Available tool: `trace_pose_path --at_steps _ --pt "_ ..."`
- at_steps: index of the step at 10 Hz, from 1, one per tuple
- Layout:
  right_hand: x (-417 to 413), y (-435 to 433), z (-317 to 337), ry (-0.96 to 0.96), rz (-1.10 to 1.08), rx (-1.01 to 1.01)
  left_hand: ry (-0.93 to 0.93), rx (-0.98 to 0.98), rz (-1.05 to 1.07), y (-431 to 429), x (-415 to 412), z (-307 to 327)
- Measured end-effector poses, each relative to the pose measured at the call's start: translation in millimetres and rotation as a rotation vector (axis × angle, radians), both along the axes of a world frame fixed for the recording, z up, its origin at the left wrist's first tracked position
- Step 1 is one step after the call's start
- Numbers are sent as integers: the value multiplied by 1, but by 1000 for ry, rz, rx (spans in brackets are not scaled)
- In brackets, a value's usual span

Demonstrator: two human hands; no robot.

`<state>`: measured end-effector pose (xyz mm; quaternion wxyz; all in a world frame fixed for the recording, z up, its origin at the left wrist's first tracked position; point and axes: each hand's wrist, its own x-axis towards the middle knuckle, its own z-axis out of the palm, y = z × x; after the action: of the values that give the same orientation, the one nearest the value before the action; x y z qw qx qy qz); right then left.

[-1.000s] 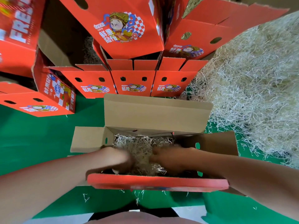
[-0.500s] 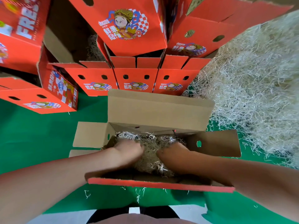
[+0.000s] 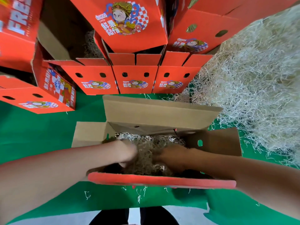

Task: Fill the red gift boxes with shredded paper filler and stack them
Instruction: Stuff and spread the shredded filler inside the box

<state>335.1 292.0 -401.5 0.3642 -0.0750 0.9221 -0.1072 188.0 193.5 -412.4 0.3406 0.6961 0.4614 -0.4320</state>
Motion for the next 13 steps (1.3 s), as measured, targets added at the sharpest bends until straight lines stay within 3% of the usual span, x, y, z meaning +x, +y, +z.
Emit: trace_pose_path --at_steps 1,2,3,4,5,6,7,8,9,10,11,12,13 --pt "4 0 1 93 -109 105 -104 393 239 4 -10 10" --pt "8 5 -6 5 -147 113 -130 319 340 5 -16 10" --pt "15 6 -16 -252 -103 -2 -83 -111 330 -1 -11 0" --pt "21 7 -20 -366 46 129 67 -224 96 -10 -8 -10" --pt "23 5 -20 -352 95 219 107 -260 -27 -16 -6 -15" --pt "16 2 -15 -150 -63 179 10 -88 160 -10 -4 -13" --pt "6 5 -7 43 -136 195 -84 271 249 2 -3 -6" --pt "9 8 -15 -49 -232 66 74 252 269 0 -6 -13" --pt "25 4 -36 -244 -40 121 72 114 261 -8 -15 -37" --pt "27 3 -42 -340 57 183 9 138 338 -10 -16 -34" --pt "17 4 -27 -210 40 132 -68 169 402 -7 -13 -17" --pt "16 12 -2 13 -79 118 -153 329 514 -5 -16 11" --pt "23 22 29 299 -245 193 -226 670 673 -12 -21 42"
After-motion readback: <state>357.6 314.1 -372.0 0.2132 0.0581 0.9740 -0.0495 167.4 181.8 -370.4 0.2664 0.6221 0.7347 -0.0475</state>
